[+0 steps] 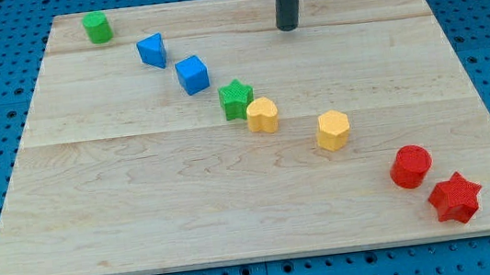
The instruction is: Move the green circle to the top right of the yellow hexagon
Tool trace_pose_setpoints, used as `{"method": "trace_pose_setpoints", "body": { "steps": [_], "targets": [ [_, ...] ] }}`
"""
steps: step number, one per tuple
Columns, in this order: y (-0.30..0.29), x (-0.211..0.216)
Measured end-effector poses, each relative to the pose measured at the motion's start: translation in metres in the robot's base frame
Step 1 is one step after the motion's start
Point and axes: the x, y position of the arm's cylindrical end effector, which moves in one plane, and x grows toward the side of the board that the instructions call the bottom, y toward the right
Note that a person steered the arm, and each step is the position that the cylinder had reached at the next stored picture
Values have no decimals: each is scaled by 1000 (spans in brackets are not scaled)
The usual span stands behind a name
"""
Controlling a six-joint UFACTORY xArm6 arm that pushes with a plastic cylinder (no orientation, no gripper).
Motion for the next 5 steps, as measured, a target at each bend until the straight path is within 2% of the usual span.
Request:
{"method": "trace_pose_setpoints", "body": {
  "steps": [5],
  "targets": [
    [-3, -3]
  ]
}}
